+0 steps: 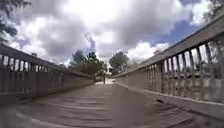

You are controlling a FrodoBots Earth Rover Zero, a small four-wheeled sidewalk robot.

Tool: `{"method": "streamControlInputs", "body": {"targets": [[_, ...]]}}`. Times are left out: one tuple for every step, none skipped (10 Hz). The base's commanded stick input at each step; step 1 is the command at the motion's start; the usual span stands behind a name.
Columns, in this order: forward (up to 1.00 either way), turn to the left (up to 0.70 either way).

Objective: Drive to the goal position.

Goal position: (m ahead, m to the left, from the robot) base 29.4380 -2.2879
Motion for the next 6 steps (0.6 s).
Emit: {"method": "streamControlInputs", "body": {"targets": [[0.85,0.00],[0.85,0.00],[0.85,0.00],[0.85,0.00],[0.85,0.00],[0.85,0.00]]}}
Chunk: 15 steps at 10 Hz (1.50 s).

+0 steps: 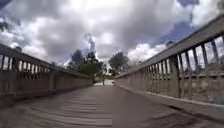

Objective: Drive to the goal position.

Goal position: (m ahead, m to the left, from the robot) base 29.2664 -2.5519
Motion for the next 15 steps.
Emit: {"method": "streamControlInputs", "body": {"targets": [[0.85,0.00],[0.85,0.00],[0.85,0.00],[0.85,0.00],[0.85,0.00],[0.85,0.00],[0.85,0.00],[0.85,0.00],[0.85,0.00],[0.85,0.00],[0.85,0.00],[0.85,0.00],[0.85,0.00],[0.85,0.00],[0.85,0.00]]}}
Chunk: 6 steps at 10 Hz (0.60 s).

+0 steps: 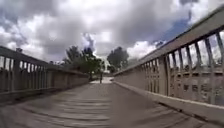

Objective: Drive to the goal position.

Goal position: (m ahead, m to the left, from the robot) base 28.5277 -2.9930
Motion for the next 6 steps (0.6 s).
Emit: {"method": "streamControlInputs", "body": {"targets": [[0.85,0.00],[0.85,0.11],[0.85,0.34],[0.85,0.25],[0.85,0.00],[0.85,0.00]]}}
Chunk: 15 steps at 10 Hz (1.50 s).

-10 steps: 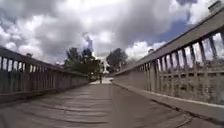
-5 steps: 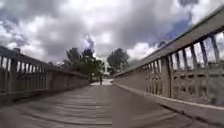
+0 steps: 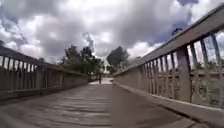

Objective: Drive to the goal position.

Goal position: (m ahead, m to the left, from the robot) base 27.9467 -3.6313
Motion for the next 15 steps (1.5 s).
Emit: {"method": "streamControlInputs", "body": {"targets": [[0.85,0.00],[0.85,0.00],[0.85,0.00],[0.85,0.00],[0.85,0.00],[0.85,0.00],[0.85,0.00],[0.85,0.00],[0.85,0.00],[0.85,0.00],[0.85,0.00],[0.85,0.00],[0.85,0.00],[0.85,0.00],[0.85,0.00]]}}
